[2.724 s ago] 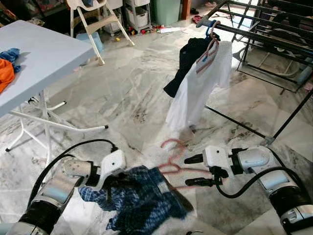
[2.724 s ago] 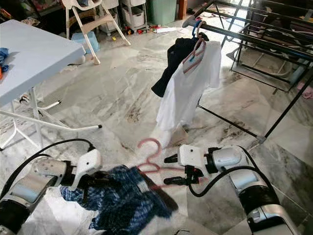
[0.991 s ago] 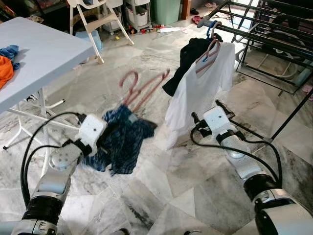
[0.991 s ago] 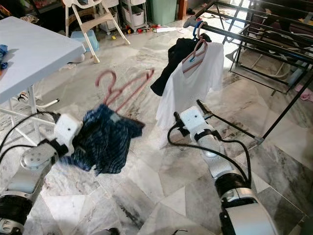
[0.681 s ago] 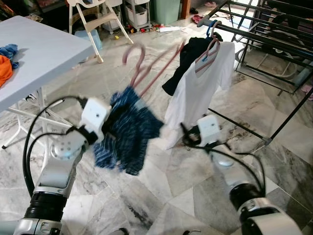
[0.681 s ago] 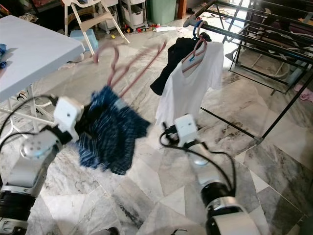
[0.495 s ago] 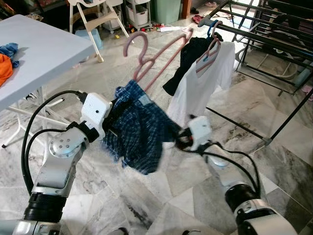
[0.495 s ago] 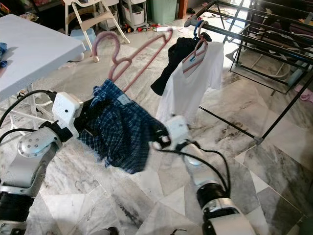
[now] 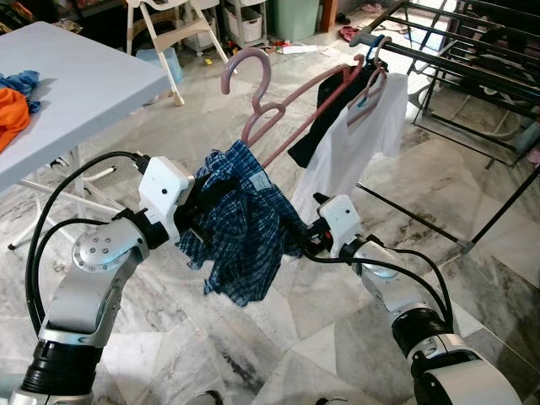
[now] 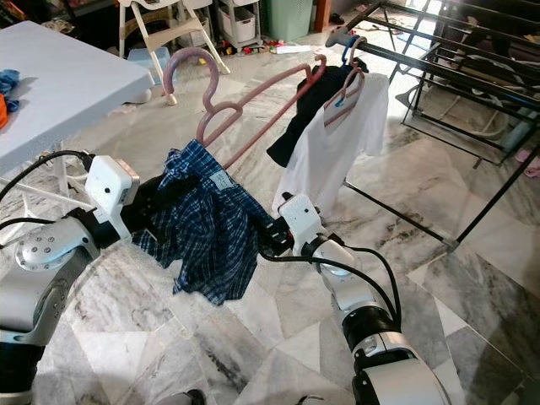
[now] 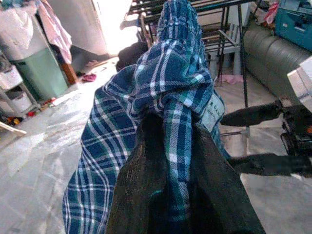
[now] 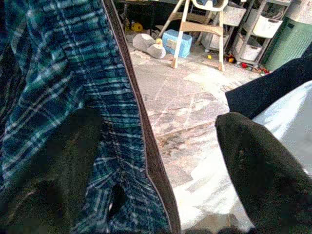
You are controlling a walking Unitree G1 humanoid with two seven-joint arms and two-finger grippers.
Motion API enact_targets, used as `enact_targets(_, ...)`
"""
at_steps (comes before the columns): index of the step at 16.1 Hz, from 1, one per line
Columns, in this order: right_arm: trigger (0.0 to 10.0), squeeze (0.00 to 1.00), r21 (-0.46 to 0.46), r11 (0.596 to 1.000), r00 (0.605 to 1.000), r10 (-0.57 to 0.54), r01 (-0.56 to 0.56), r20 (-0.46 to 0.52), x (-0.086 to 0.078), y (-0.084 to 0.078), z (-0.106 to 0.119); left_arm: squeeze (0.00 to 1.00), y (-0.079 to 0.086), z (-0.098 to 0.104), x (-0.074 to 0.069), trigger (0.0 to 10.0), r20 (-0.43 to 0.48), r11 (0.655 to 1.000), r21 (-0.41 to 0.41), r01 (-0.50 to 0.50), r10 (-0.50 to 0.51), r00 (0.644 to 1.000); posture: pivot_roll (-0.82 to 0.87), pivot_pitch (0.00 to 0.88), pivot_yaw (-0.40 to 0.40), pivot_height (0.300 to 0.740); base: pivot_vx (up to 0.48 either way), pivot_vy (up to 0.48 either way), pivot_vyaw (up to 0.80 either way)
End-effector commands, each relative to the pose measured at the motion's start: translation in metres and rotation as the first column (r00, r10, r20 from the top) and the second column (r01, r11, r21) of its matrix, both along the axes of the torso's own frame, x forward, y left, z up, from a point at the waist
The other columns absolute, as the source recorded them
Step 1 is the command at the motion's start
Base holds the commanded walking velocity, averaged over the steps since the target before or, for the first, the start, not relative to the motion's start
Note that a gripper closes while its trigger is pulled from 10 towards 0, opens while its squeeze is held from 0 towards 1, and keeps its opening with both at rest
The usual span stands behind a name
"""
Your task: Hang hanger
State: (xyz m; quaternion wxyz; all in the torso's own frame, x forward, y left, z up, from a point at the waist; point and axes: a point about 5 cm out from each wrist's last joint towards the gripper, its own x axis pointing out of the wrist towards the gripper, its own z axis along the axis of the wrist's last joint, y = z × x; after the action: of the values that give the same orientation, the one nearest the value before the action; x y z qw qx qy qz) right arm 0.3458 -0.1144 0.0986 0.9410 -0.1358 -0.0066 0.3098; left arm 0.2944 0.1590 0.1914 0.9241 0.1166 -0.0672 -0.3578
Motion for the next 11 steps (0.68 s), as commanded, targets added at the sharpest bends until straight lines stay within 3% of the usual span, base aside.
enact_targets(1, 0.0, 0.0, -0.021, 1.0, 0.998, 0.017, -0.019, -0.059, -0.004, -0.003, -0.011, 0.0, -0.006, 0.0, -0.007, 0.0, -0.005, 0.999, -0.004, 0.035, -0.035, 0.999, 0.02, 0.116, 0.013, 0.74, 0.0, 0.0, 0.0)
enact_targets(4, 0.0, 0.0, 0.008, 0.993, 0.985, 0.122, -0.122, -0.123, -0.014, 0.001, -0.021, 0.0, -0.01, 0.003, -0.009, 0.0, -0.01, 0.998, -0.026, 0.053, -0.054, 0.999, 0.02, 0.115, 0.008, 0.74, 0.0, 0.0, 0.0)
enact_targets(8, 0.0, 0.0, 0.031, 0.953, 0.928, 0.3, -0.301, -0.221, -0.031, 0.004, -0.034, 0.0, -0.011, 0.007, -0.01, 0.0, -0.008, 0.997, -0.022, 0.076, -0.076, 0.997, 0.02, 0.12, 0.01, 0.74, 0.0, 0.0, 0.0)
enact_targets(11, 0.0, 0.0, 0.015, 0.962, 0.934, 0.268, -0.272, -0.235, -0.032, -0.002, -0.038, 0.0, -0.01, 0.011, -0.011, 0.0, -0.006, 0.996, -0.015, 0.089, -0.089, 0.996, 0.02, 0.121, 0.012, 0.74, 0.0, 0.0, 0.0)
